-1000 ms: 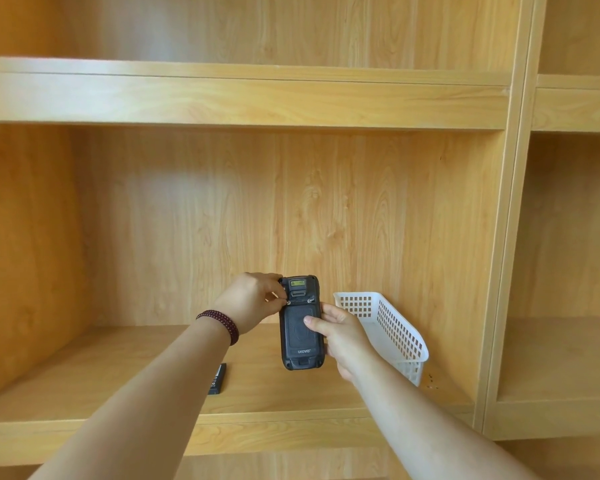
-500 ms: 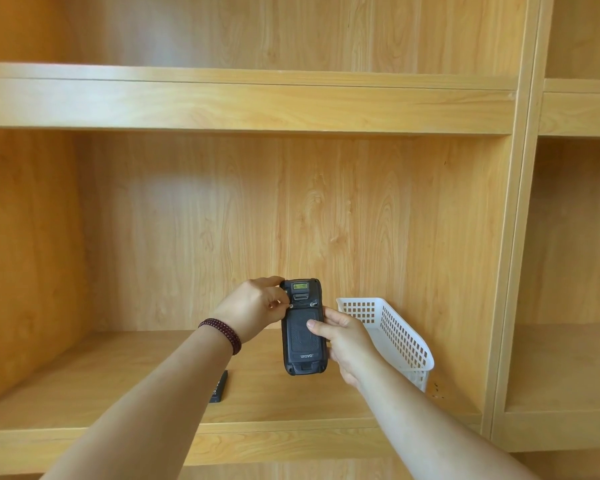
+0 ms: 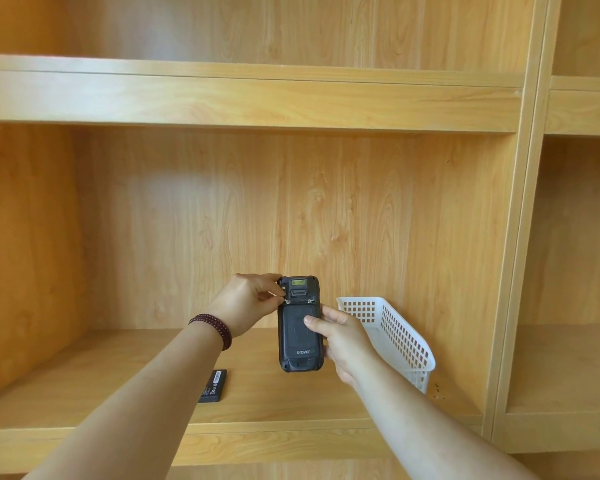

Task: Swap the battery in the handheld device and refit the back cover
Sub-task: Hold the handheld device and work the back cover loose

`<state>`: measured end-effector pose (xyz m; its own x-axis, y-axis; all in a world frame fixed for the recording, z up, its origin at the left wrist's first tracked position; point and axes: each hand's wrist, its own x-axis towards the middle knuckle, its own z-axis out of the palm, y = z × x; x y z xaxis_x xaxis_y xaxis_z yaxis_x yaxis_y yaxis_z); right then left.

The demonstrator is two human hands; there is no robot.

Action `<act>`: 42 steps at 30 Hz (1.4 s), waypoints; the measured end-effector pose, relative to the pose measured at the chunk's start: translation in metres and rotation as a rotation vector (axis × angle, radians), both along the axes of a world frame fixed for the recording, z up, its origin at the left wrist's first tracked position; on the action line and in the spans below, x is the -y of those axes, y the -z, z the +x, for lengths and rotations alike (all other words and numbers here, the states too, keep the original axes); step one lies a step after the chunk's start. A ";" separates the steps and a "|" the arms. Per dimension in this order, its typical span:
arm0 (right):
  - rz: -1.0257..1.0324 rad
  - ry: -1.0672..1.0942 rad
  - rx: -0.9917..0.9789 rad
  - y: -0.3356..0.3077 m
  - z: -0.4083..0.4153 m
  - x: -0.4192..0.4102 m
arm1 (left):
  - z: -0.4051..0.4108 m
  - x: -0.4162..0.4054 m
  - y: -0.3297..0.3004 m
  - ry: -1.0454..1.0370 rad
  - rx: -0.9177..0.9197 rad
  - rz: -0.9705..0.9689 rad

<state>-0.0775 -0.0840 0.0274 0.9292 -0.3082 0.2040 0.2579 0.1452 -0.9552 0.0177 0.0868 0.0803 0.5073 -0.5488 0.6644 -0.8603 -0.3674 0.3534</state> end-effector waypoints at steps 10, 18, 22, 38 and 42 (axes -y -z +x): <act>0.002 0.003 0.009 0.003 -0.001 -0.001 | -0.001 0.005 0.003 -0.049 0.032 0.061; -0.017 0.001 -0.011 -0.001 -0.002 0.004 | -0.005 0.010 0.008 -0.087 0.073 0.009; -0.027 -0.012 -0.026 0.000 -0.004 0.002 | -0.007 0.011 0.005 -0.077 0.142 0.006; -0.018 -0.016 -0.005 -0.006 -0.010 -0.002 | -0.016 0.004 -0.004 -0.038 -0.152 -0.088; -0.031 -0.009 -0.025 -0.005 -0.012 -0.003 | -0.017 0.004 -0.001 -0.039 -0.143 -0.108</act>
